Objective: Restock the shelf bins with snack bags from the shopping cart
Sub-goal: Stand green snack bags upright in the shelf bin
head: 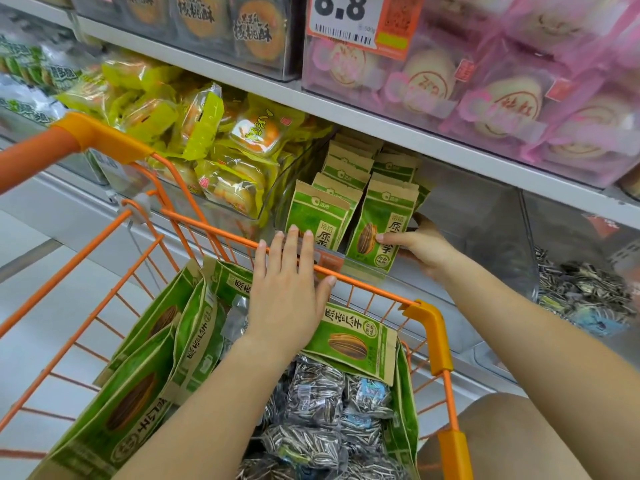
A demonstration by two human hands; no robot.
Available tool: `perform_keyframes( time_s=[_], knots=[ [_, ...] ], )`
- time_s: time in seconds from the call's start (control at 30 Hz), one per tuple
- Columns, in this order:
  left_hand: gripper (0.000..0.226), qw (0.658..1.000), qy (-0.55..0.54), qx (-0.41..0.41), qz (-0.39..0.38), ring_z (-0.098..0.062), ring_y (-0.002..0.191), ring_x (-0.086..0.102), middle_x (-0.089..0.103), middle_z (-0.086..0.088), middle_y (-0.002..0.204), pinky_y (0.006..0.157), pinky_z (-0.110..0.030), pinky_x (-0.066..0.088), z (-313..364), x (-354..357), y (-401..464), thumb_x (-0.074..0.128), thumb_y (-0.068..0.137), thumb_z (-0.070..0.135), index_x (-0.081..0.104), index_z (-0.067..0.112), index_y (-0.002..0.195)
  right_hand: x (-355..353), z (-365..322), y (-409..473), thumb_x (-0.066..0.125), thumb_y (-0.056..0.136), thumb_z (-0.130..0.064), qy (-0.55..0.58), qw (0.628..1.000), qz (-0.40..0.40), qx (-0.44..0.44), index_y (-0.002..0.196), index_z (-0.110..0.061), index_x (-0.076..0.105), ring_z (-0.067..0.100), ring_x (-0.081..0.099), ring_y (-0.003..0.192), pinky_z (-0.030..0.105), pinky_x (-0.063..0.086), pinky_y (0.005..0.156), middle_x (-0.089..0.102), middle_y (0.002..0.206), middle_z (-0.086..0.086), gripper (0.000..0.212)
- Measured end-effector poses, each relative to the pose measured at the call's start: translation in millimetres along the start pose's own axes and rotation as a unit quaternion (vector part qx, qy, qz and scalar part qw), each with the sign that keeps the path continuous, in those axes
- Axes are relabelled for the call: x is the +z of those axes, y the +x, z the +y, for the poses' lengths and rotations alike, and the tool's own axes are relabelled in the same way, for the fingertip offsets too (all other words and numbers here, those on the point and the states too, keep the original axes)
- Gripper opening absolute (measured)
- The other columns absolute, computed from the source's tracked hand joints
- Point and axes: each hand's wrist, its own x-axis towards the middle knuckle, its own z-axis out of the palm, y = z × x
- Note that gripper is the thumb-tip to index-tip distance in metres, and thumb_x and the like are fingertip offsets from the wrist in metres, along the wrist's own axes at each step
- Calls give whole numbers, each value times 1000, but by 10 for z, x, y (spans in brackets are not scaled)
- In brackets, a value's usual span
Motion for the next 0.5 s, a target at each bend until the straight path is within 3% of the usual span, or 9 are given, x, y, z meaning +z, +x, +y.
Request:
perform_keyframes(
  time_s=[0.17,0.23,0.3,0.37,0.5],
  knots=[
    [68,1000,1,-1,-2,-35,132,41,44,-19,143,111,-53,28,3,5,-4,30,93,52,41,5,141,-83,4,61,68,82,-1,47,991,-81,98,106,-19,62,20,54,122,30,39,102,67,107,-2,30],
    [68,1000,2,-3,-3,-35,132,41,43,-19,143,111,-53,27,5,6,1,29,93,52,41,5,141,-92,52,86,68,81,0,43,991,-91,86,117,-18,58,22,56,121,30,42,97,68,109,0,42],
    [69,1000,4,-3,-4,-36,132,41,43,-19,143,111,-53,27,13,6,7,28,93,52,41,5,141,-100,95,110,74,74,3,37,996,-69,38,139,-22,42,23,62,113,34,50,90,68,116,4,76],
    [69,1000,5,-3,-7,-36,132,40,43,-19,143,112,-53,26,19,8,11,26,93,52,40,5,141,-90,105,102,80,68,3,1,999,-44,-17,148,-26,29,22,64,108,40,53,89,63,126,5,99],
    [69,1000,8,-3,-10,-37,132,40,43,-20,143,112,-53,25,17,2,12,26,93,52,40,4,141,-45,77,49,82,68,-1,-99,990,-16,-99,147,-23,30,17,58,113,34,50,92,56,132,0,98]
  ],
)
